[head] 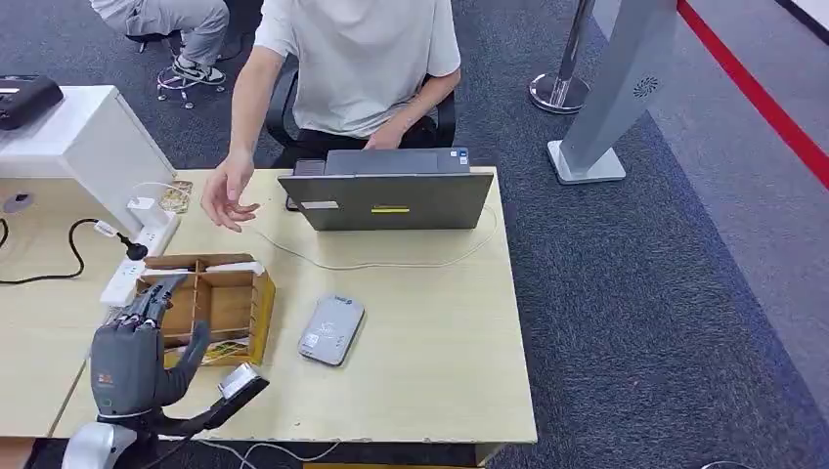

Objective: Pass the card to the sensor for recognition and then transmit it.

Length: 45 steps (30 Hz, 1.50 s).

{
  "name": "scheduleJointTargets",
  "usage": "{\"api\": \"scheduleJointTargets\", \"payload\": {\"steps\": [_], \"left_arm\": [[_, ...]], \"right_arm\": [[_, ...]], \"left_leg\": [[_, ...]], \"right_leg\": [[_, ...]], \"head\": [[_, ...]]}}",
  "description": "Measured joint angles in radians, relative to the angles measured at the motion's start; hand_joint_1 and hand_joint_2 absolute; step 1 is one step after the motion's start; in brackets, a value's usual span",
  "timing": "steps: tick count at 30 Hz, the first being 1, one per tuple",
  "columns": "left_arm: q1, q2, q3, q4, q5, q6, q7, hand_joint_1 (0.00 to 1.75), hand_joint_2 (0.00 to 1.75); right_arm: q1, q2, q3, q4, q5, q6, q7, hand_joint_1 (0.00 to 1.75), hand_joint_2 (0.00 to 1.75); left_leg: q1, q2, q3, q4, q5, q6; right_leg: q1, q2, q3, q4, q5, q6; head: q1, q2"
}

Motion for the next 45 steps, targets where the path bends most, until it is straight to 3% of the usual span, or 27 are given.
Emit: {"api": "scheduleJointTargets", "payload": {"steps": [4, 10, 18, 25, 45], "left_arm": [[0.015, 0.018, -0.017, -0.009, 0.010, -0.024, 0.005, 0.00, 1.75], [0.018, 0.076, -0.050, 0.002, 0.041, -0.182, 0.055, 0.00, 1.75], [0.024, 0.137, -0.075, 0.022, 0.072, -0.235, 0.074, 0.00, 1.75], [0.033, 0.161, -0.079, 0.027, 0.075, -0.242, 0.088, 0.00, 1.75], [0.036, 0.163, -0.079, 0.037, 0.049, -0.227, 0.140, 0.00, 1.75]], "right_arm": [[0.000, 0.001, 0.000, 0.003, -0.007, -0.001, -0.001, 0.00, 0.00], [0.001, 0.001, -0.001, 0.004, -0.012, 0.011, 0.002, 0.00, 0.00], [0.004, 0.001, -0.002, 0.001, -0.014, 0.023, 0.005, 0.00, 0.00], [0.007, 0.001, -0.002, 0.000, -0.014, 0.024, 0.005, 0.00, 0.00], [0.010, 0.001, -0.002, 0.000, -0.018, 0.037, 0.005, 0.00, 0.00]], "left_leg": [[0.000, 0.000, 0.000, 0.000, 0.000, 0.000], [0.000, 0.000, 0.000, 0.000, 0.000, 0.000], [0.000, 0.000, 0.000, 0.000, 0.000, 0.000], [0.000, 0.000, -0.001, 0.000, 0.000, 0.000], [0.000, 0.000, -0.001, 0.000, 0.000, 0.000]], "right_leg": [[0.000, 0.000, 0.000, 0.000, 0.000, 0.000], [0.000, 0.000, 0.000, 0.000, 0.000, 0.000], [0.000, 0.000, 0.000, 0.000, 0.000, 0.000], [0.000, 0.000, 0.000, 0.000, 0.000, 0.000], [0.000, 0.000, 0.000, 0.000, 0.000, -0.001]], "head": [[0.000, 0.000], [0.000, 0.000], [0.000, 0.000], [0.000, 0.000], [0.000, 0.000]]}}
